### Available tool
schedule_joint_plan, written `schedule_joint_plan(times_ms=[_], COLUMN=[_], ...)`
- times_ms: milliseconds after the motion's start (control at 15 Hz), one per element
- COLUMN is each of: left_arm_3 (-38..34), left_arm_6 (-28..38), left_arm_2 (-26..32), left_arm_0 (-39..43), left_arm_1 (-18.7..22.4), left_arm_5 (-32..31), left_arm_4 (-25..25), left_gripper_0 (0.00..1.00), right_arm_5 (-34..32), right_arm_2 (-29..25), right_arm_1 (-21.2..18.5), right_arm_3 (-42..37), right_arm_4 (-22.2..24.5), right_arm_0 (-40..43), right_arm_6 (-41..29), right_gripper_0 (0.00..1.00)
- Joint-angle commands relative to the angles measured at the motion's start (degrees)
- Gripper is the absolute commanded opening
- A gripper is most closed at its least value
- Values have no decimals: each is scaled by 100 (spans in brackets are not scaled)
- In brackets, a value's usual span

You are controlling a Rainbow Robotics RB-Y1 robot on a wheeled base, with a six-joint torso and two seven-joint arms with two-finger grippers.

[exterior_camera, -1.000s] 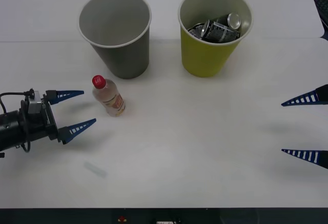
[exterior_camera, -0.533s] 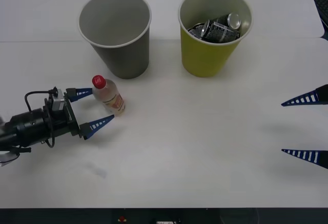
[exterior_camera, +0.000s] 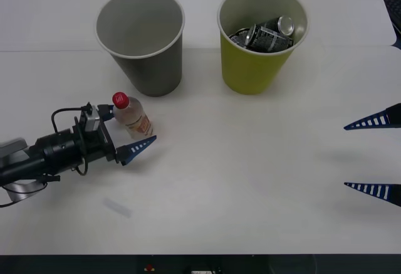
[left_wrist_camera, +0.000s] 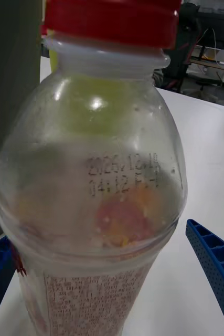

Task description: Put the can into the green bin and the plastic bottle into the gray bin

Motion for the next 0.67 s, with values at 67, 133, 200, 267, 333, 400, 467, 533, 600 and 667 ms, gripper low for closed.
schedule_joint_plan(times_ms=[67,133,200,267,333,400,467,533,600,667], left_arm_3=[-1,-1,-10,-10,-28,-37,-72,-116,-124,-142], left_arm_6=[0,0,9,26,35,53,70,114,158,255], left_arm_2=[2,2,2,2,10,19,28,28,63,274], left_arm_0=[0,0,0,0,0,0,0,9,18,62], left_arm_1=[-8,1,-8,1,-8,9,36,106,150,229], left_arm_5=[4,4,4,4,4,4,4,4,-5,-58], left_arm_4=[-3,-3,-3,-3,-3,-3,-3,-12,-109,-399], left_gripper_0=[0,0,0,0,0,0,0,0,0,0], right_arm_5=[0,0,0,0,0,0,0,0,0,0], right_arm_2=[0,0,0,0,0,0,0,0,0,0], right_arm_1=[0,0,0,0,0,0,0,0,0,0], right_arm_3=[0,0,0,0,0,0,0,0,0,0], right_arm_4=[0,0,0,0,0,0,0,0,0,0], right_arm_0=[0,0,0,0,0,0,0,0,0,0], right_arm_6=[0,0,0,0,0,0,0,0,0,0], right_gripper_0=[100,100,100,100,100,100,100,100,100,100])
